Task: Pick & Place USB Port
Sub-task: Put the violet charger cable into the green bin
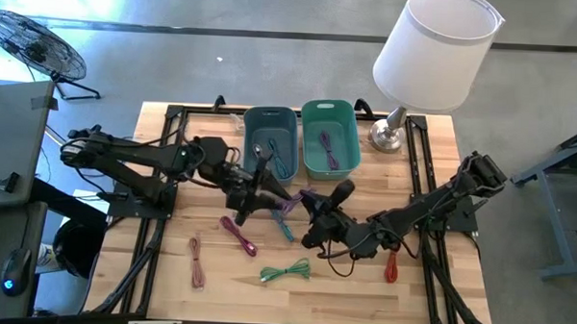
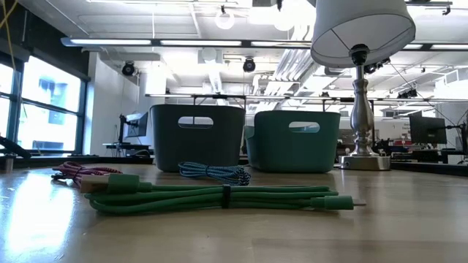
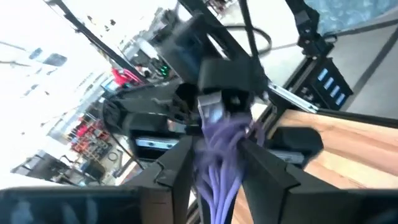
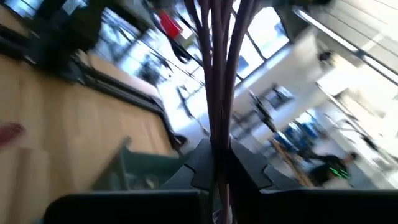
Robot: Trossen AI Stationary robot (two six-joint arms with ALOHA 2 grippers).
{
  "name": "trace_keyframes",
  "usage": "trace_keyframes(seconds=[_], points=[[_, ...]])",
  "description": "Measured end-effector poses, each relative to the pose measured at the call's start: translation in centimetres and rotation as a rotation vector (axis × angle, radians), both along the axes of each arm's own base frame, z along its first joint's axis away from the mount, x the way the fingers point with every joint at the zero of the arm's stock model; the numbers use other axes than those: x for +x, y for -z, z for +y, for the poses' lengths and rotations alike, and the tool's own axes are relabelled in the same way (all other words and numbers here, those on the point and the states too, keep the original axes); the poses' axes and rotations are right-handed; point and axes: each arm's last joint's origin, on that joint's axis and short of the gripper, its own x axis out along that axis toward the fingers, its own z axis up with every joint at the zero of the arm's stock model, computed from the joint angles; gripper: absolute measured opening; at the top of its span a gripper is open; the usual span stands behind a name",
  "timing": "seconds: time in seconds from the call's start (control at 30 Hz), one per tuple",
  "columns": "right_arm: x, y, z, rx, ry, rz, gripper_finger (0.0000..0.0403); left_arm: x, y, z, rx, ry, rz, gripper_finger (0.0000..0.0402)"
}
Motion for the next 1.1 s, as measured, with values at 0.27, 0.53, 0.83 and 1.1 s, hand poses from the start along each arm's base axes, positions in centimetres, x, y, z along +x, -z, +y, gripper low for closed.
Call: trace_keyframes(seconds=[0.27, 0.53, 0.83, 1.1], points=[[-1.0, 0.3, 0.2, -0.077, 0.241, 0.045, 0.0017, -2.8, -2.7, 0.3, 0.055, -0.005, -0.143, 0.0135], [-0.8, 0.5, -1.4, -0.123, 0.397, 0.082, 0.0017, -7.1, -5.2, 0.9, 0.077, -0.032, -0.239, 0.0136], [0.6, 0.2, -5.2, -0.088, 0.518, 0.047, 0.0017, -12.6, -5.3, 2.4, 0.091, -0.307, -0.099, 0.0136], [1.6, 0.2, -8.4, 0.013, 0.525, -0.064, 0.0017, -15.9, -5.2, 2.8, 0.097, -0.318, -0.050, 0.0136]])
